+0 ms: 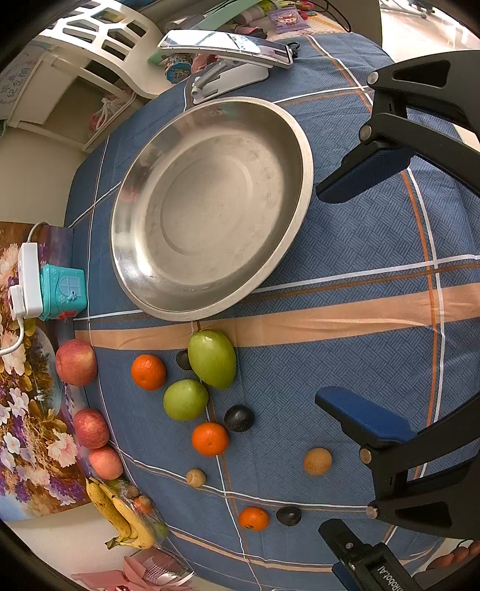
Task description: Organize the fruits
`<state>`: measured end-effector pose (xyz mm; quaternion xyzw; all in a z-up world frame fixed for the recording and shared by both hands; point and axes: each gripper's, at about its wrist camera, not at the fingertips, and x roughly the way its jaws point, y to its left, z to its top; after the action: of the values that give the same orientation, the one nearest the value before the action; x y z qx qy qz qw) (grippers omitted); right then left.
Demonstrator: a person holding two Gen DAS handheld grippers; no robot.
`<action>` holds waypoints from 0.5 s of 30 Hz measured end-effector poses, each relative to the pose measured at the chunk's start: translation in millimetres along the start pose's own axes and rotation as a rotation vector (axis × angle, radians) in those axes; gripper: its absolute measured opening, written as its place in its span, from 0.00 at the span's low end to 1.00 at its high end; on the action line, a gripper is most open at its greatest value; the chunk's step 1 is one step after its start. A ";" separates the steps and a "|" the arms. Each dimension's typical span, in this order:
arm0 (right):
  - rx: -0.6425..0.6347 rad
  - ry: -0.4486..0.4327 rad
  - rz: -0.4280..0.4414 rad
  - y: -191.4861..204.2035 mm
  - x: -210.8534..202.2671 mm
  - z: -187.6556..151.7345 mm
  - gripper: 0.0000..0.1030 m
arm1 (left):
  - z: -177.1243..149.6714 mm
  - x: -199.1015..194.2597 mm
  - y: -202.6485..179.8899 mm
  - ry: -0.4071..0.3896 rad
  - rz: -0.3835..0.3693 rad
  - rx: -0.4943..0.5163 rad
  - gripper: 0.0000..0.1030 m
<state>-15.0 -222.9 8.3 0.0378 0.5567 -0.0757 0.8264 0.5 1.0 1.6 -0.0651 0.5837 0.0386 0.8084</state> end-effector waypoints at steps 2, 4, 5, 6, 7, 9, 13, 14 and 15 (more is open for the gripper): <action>0.000 0.000 0.000 0.2 0.0 -0.1 0.97 | -0.3 0.3 0.3 0.000 -0.002 0.000 1.00; 0.000 0.000 0.000 0.4 0.1 -0.2 0.97 | 0.2 0.0 -0.4 0.000 -0.003 0.001 1.00; 0.000 0.000 0.000 0.6 -0.1 -0.2 0.97 | 0.1 -0.2 -0.1 -0.005 -0.022 -0.007 1.00; -0.001 0.000 0.000 0.6 -0.1 -0.3 0.97 | 0.1 -0.1 -0.2 -0.006 -0.023 -0.007 1.00; 0.000 0.000 0.000 0.6 0.2 -0.2 0.97 | 0.0 -0.1 -0.3 -0.007 -0.022 -0.008 1.00; 0.000 0.000 0.000 0.9 0.2 -0.2 0.97 | -0.3 0.0 -0.1 -0.007 -0.032 -0.012 1.00; -0.001 0.000 0.000 0.8 0.3 0.4 0.97 | 0.2 1.3 0.5 0.003 -0.032 -0.019 1.00; -0.001 0.000 0.001 0.9 0.3 0.6 0.97 | 0.2 1.6 0.6 0.006 -0.027 -0.019 1.00; -0.001 0.000 0.000 1.2 0.0 0.7 0.97 | 0.0 2.0 -0.1 0.010 -0.013 -0.016 1.00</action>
<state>-14.1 -221.8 8.5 0.0375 0.5569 -0.0754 0.8263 1.2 0.9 -0.3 -0.0754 0.5869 0.0378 0.8053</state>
